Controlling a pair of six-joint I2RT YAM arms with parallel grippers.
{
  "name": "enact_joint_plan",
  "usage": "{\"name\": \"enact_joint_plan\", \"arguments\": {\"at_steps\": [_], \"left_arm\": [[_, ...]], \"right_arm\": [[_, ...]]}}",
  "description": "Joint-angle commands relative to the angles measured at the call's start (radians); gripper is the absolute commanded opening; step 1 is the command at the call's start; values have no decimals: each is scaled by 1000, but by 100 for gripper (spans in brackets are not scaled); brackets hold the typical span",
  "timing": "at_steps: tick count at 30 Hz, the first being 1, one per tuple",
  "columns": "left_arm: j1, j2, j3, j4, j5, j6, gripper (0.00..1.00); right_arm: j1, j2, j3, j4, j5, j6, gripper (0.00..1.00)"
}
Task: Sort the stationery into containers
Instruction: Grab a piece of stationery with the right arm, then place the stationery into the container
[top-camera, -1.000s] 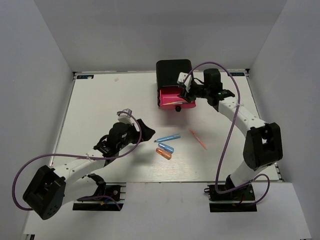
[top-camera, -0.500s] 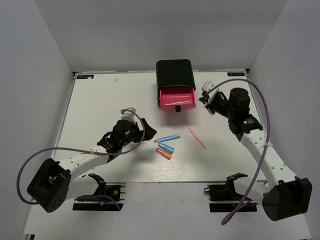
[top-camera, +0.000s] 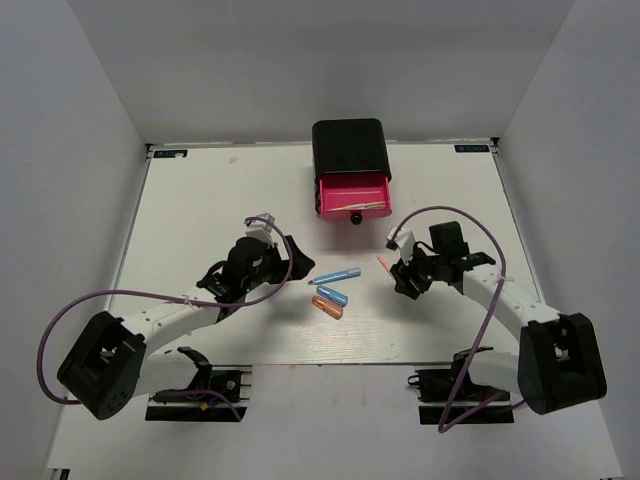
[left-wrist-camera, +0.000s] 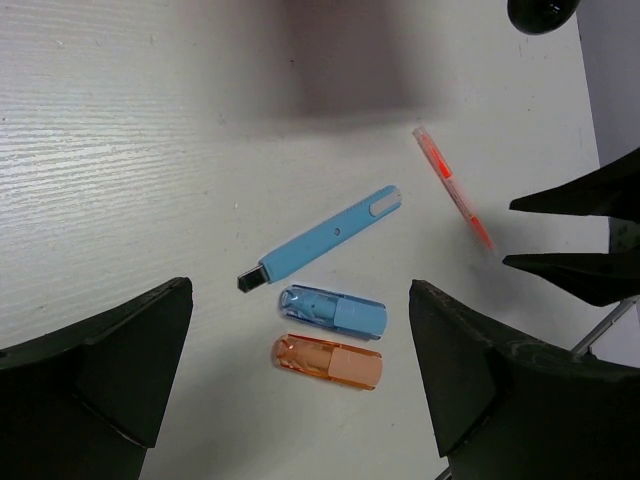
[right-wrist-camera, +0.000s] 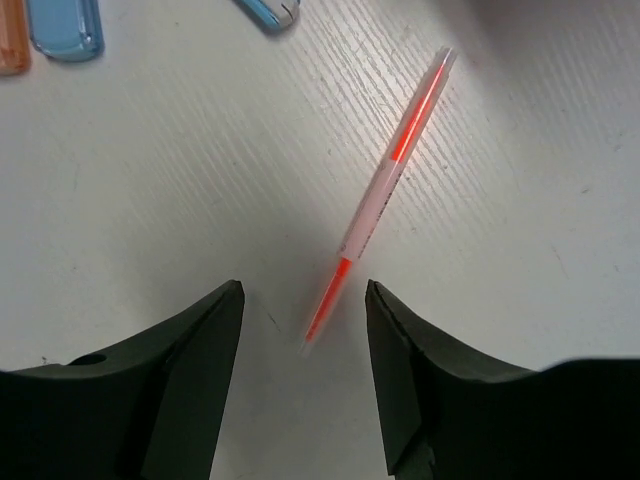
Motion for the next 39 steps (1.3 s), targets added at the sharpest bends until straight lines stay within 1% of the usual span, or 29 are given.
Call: {"name": "enact_joint_plan", "arguments": {"at_steps": [1, 2, 7, 11, 14, 15, 17, 18, 21, 22, 25, 26, 28, 29, 32, 33, 35, 39], "left_arm": [[5, -38, 23, 2, 2, 11, 99], [5, -38, 23, 2, -9, 11, 99], [5, -58, 13, -7, -9, 11, 99], [5, -58, 13, -7, -18, 11, 99], [5, -47, 13, -7, -18, 11, 99], [5, -47, 13, -7, -18, 11, 99], [5, -47, 13, -7, -18, 11, 99], [5, -47, 13, -7, -18, 11, 99], [5, -47, 13, -7, -18, 11, 99], [5, -47, 13, -7, -18, 11, 99], [5, -47, 13, -7, -28, 11, 99], [5, -47, 13, -7, -28, 11, 99], [5, -47, 13, -7, -28, 11, 99], [5, -47, 13, -7, -28, 11, 99], [5, -38, 13, 2, -17, 11, 99], [5, -38, 13, 11, -8, 11, 99], [5, -38, 13, 20, -8, 11, 99], [5, -38, 13, 11, -8, 11, 99]], "right_arm": [[6, 56, -5, 73, 30, -6, 58], [4, 75, -7, 93, 58, -2, 58], [9, 164, -8, 154, 96, 3, 58], [10, 188, -10, 190, 138, 3, 57], [12, 205, -13, 187, 141, -3, 52], [13, 210, -16, 182, 138, -11, 48], [13, 213, -25, 181, 135, -20, 43], [15, 210, -28, 174, 130, -29, 38], [13, 204, -41, 144, 107, -57, 31], [15, 202, -41, 116, 92, -66, 25], [10, 185, -42, 64, 31, -113, 15], [10, 165, -36, 55, 12, -135, 14], [6, 124, -27, 38, -20, -146, 12], [10, 72, 5, 30, -52, -161, 11], [7, 5, 91, -57, -211, -260, 11], [9, -5, 113, -95, -260, -291, 9], [9, -20, 195, -117, -337, -322, 9], [10, -16, 341, -93, -423, -307, 8]]}}
